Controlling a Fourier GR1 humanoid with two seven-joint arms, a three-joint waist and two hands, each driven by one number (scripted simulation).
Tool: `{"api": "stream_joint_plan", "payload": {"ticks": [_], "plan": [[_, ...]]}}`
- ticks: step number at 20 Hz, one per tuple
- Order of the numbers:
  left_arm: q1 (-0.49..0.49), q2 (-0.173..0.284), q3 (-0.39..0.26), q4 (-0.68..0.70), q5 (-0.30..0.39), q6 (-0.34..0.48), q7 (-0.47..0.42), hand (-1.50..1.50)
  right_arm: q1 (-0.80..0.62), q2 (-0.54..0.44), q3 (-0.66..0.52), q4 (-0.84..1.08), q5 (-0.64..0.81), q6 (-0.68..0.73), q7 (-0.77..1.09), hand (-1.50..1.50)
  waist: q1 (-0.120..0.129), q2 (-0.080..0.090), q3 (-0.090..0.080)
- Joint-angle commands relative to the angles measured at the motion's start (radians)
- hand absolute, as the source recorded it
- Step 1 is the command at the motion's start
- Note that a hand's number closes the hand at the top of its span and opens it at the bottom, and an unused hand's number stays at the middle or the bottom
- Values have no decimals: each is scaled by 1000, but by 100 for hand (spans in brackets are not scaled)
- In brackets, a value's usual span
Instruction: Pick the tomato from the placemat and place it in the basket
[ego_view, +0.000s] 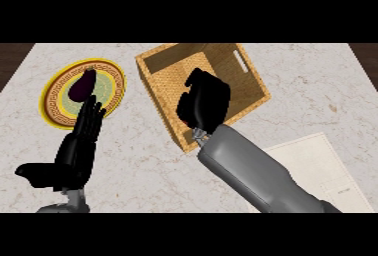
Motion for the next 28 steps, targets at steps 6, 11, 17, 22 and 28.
{"api": "stream_joint_plan", "payload": {"ticks": [6, 11, 17, 22, 28], "plan": [[-19, 1, 7, 28, 5, -12, -10, 0, -13, 17, 16, 88, 12, -195, 149, -150, 14, 21, 2], [-5, 2, -2, -49, 3, 1, 45, 0, 9, 17, -14, 39, 177, -264, 132, -150, 0, 12, 3], [18, 9, 11, -10, 2, -10, -3, 0, 20, 17, -87, -67, 352, -187, 189, -150, -21, 9, 3], [31, 28, 57, -20, 23, -3, 19, 0, 104, 17, -126, -256, 455, -64, 264, -150, -43, 2, 2], [35, 33, 49, -44, 22, -12, 26, 0, 271, 17, -201, -528, 539, -80, 202, -150, -49, 4, 3]]}}
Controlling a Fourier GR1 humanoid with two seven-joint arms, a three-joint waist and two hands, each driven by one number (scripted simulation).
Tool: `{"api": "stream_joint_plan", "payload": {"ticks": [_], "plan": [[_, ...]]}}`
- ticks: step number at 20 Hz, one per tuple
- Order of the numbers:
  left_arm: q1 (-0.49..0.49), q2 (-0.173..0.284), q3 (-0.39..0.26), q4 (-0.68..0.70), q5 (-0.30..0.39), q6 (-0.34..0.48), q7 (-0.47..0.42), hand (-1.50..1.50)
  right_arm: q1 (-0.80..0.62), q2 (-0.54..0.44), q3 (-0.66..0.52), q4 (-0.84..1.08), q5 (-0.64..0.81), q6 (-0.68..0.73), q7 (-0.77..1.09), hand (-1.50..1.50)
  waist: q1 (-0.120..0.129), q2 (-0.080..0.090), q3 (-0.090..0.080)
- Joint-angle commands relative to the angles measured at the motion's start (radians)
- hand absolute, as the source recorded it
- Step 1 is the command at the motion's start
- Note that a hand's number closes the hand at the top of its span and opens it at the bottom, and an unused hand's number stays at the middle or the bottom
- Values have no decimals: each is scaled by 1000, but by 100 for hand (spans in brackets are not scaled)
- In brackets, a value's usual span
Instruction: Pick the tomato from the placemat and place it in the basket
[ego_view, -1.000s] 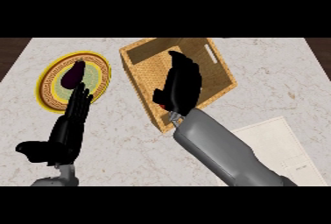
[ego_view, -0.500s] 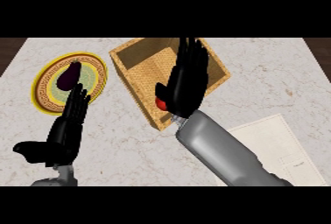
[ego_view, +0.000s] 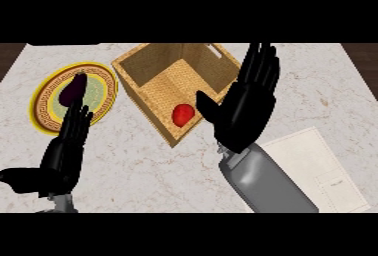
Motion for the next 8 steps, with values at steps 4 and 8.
{"api": "stream_joint_plan", "payload": {"ticks": [4, 8], "plan": [[-42, -2, -2, 15, -9, 7, 15, 0, 208, 9, 67, -416, 81, 148, 150, -150, -1, 5, 0], [-46, -21, 4, 39, -7, 19, -4, 0, 351, 9, 97, -636, 57, 174, 44, -150, 4, 8, 0]]}}
